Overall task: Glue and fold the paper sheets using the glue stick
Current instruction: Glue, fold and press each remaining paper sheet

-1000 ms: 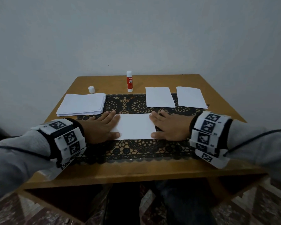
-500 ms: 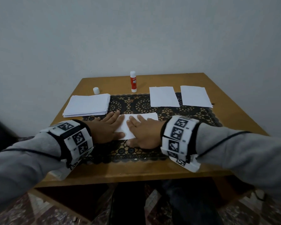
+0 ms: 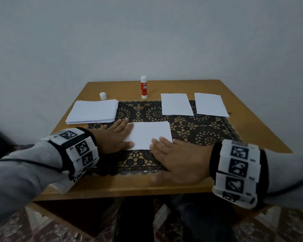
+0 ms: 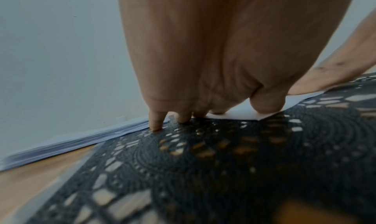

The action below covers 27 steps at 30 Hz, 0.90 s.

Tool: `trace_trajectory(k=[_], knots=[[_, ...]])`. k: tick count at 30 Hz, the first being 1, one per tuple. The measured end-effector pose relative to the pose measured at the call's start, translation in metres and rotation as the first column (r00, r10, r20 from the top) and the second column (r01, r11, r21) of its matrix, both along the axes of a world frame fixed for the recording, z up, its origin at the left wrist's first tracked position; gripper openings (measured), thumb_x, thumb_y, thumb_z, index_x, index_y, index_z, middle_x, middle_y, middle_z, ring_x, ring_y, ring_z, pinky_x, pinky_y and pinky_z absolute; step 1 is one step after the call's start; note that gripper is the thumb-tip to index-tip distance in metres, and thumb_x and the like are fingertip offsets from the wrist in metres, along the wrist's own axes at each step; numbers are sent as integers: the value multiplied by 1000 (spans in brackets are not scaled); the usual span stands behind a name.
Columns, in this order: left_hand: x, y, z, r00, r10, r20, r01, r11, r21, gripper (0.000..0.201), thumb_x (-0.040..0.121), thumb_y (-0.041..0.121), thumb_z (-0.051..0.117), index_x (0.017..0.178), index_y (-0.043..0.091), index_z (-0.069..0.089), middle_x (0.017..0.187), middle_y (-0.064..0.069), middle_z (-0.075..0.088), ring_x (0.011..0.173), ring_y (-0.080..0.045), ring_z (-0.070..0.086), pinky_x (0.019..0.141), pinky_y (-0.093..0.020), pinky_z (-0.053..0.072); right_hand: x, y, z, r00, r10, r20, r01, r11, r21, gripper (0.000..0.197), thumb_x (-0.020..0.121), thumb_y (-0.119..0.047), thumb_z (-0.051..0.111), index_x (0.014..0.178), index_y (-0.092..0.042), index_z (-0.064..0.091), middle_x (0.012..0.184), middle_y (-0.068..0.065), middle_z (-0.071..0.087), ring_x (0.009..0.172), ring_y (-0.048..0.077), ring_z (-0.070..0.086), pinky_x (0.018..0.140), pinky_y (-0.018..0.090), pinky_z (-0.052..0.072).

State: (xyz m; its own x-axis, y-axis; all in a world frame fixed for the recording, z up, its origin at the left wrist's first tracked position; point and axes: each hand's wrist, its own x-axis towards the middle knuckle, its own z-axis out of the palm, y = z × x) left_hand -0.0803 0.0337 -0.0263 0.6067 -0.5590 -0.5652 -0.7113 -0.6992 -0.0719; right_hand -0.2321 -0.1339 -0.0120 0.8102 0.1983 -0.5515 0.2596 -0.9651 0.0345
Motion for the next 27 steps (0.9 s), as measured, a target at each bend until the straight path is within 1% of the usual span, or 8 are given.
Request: trace_trajectory(k=[2, 6, 13, 15, 19, 21, 24, 27], knots=[[0, 0, 0, 1000, -2, -2, 2, 1000, -2, 76, 97, 58, 19, 148, 21, -24, 154, -1, -32, 143, -18, -24, 116, -48, -3, 7, -5, -3, 999, -31, 25, 32, 999, -3, 90, 92, -69, 19, 152, -12, -14, 159, 5, -21, 147, 22, -17, 121, 41, 0], [0, 1, 0, 1000, -1, -11, 1, 1000, -10, 76, 96, 58, 19, 147, 21, -24, 154, 0, -32, 143, -17, -24, 116, -47, -3, 35, -31, -1, 956, -268, 121, 277, 959, -64, 92, 92, -69, 18, 153, -5, -7, 161, 12, -12, 148, 28, -10, 121, 48, 6], [0, -1, 1, 1000, 3, -19, -3, 1000, -9, 76, 97, 57, 19, 147, 22, -24, 153, 0, -32, 143, -17, -24, 116, -47, -3, 12, 4, -5, 998, 12, 64, -17, 996, 85, 83, 95, -66, 21, 153, -16, -10, 160, 5, -18, 147, 22, -16, 121, 42, -1], [0, 0, 1, 1000, 6, -22, -6, 1000, -13, 76, 97, 57, 20, 147, 22, -24, 154, 0, -32, 143, -18, -24, 116, -48, -4, 26, -6, -5, 993, -101, 66, 99, 994, 37, 87, 93, -68, 20, 153, -13, -9, 160, 7, -16, 148, 25, -13, 121, 45, 1], [-1, 1, 1, 1000, 3, -20, -3, 1000, -25, 75, 97, 57, 20, 148, 21, -24, 154, 0, -32, 143, -17, -25, 116, -48, -3, 48, -31, 3, 912, -358, 199, 386, 913, -130, 94, 90, -73, 17, 153, -3, 6, 161, 18, -1, 148, 36, -3, 119, 53, 9], [-1, 1, 1, 1000, 5, -15, -6, 1000, -28, 75, 97, 56, 20, 148, 22, -24, 154, 0, -32, 143, -17, -24, 116, -48, -3, 38, -22, 7, 942, -274, 195, 290, 956, -54, 93, 91, -71, 18, 153, -4, -2, 160, 17, -8, 148, 33, -8, 120, 51, 5], [-1, 0, 1, 1000, 6, -24, -7, 1000, -26, 76, 97, 57, 21, 148, 22, -24, 154, 0, -31, 143, -18, -24, 116, -48, -4, 16, 0, 2, 994, -85, 64, 81, 995, 52, 91, 92, -68, 21, 153, -7, -7, 160, 11, -14, 148, 25, -12, 121, 44, 3], [-2, 0, 1, 1000, 9, -26, -10, 999, -31, 76, 97, 57, 21, 148, 22, -23, 154, 0, -31, 143, -18, -24, 116, -48, -4, 26, -5, -8, 994, -99, 49, 97, 994, 44, 91, 93, -68, 21, 152, -8, -12, 159, 10, -20, 148, 23, -16, 121, 43, 1]])
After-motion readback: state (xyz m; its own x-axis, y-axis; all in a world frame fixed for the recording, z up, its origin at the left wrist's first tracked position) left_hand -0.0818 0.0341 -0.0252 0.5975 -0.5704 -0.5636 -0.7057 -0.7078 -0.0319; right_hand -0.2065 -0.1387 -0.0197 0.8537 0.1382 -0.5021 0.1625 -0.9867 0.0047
